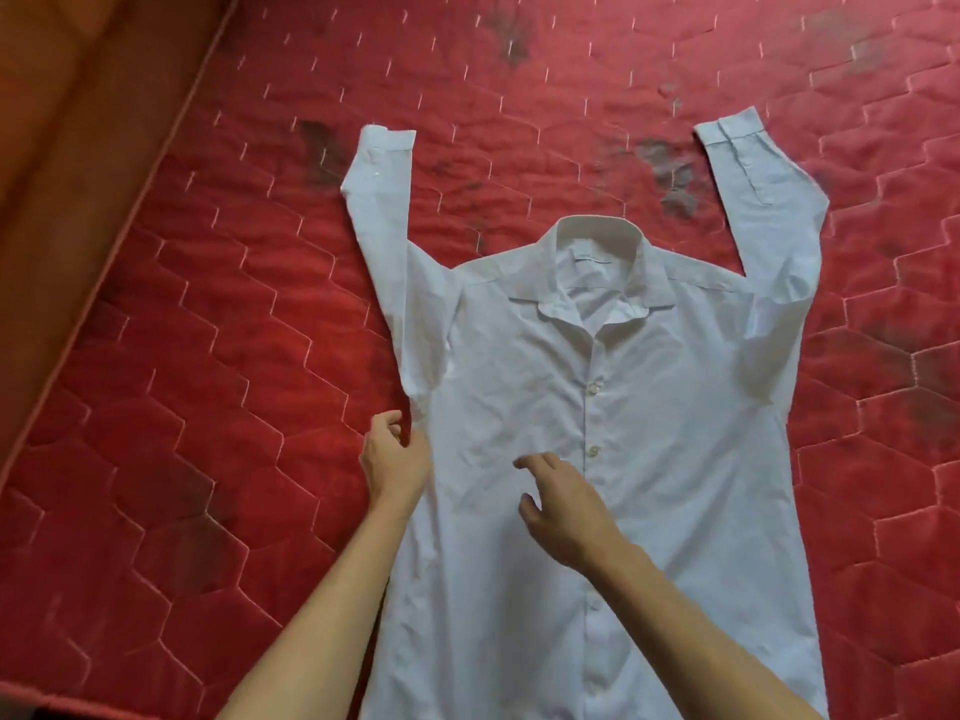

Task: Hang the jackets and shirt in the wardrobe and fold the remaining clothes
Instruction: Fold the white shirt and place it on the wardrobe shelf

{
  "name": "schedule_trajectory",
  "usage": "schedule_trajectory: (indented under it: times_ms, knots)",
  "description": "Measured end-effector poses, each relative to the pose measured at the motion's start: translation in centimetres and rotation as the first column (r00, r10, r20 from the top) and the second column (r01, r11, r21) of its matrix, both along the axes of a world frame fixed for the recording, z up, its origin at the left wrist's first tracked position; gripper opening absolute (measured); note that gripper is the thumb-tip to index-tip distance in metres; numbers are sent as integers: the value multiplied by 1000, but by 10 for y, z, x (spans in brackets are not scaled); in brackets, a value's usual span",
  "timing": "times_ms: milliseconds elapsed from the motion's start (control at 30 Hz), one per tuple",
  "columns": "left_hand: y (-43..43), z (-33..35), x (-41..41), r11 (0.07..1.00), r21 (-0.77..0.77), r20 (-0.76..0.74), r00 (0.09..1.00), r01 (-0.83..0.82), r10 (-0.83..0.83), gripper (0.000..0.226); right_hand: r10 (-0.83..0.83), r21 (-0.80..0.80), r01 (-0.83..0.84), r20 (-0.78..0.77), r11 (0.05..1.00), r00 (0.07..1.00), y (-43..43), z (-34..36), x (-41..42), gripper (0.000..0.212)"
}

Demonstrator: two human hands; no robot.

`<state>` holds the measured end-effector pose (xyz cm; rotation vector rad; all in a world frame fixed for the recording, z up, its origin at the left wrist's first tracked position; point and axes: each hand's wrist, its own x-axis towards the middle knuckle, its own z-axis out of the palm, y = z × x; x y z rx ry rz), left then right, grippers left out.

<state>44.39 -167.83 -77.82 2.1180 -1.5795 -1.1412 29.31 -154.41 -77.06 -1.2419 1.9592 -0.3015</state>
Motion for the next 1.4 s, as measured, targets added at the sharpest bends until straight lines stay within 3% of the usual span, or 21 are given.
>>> schedule_trajectory:
  times_ms: [133,233,333,400,533,667,800,900,967,1133,1200,1267,1333,1400]
  knots:
    - [-78,-17,-26,999,35,-72,997,-12,15,57,87,-45,-88,-35,995,996,-90,1,10,62]
    - [-129,-27,-45,999,33,-95,995,-2,5,59,113,1,-113,-35,994,993,-143,-6,19,67]
    - [-167,-34,-55,999,45,-94,996,6,-2,38,83,66,-80,-44,995,996,-172,-16,34,47]
    - [-194,-35,-58,998,60,-92,995,-25,31,37,66,115,-53,-113,992,991,-186,-20,38,31]
    - [-249,-47,-23,957,105,-118,952,-271,283,34,75,277,-28,-160,960,984,-211,-17,37,26]
    - [-292,-53,36,806,317,-267,768,-500,582,27,118,368,-58,-142,928,983,-228,-18,31,39]
    - [-303,-42,66,681,502,-459,503,-533,732,27,157,433,-71,-167,899,973,-247,-21,31,41]
    - [-303,-45,81,630,594,-523,355,-500,775,27,204,461,-101,-177,881,963,-256,-22,32,42]
    - [-298,-48,92,621,628,-541,310,-469,782,39,247,490,-128,-186,862,951,-259,-22,32,40]
    - [-297,-44,138,624,584,-663,138,-519,735,69,330,533,-117,-326,838,886,-298,-9,50,26]
    - [-298,-39,163,652,551,-667,194,-520,719,55,208,377,-60,-366,924,907,-323,-4,70,24]
    - [-299,-32,185,677,522,-662,255,-519,705,38,82,133,-45,-288,990,954,-349,0,100,21]
    - [-304,-25,206,707,460,-687,289,-537,667,22,50,7,-50,-71,999,996,-372,9,138,23]
    - [-309,-14,221,718,396,-670,355,-572,652,18,7,28,-14,222,1000,975,-388,22,178,37]
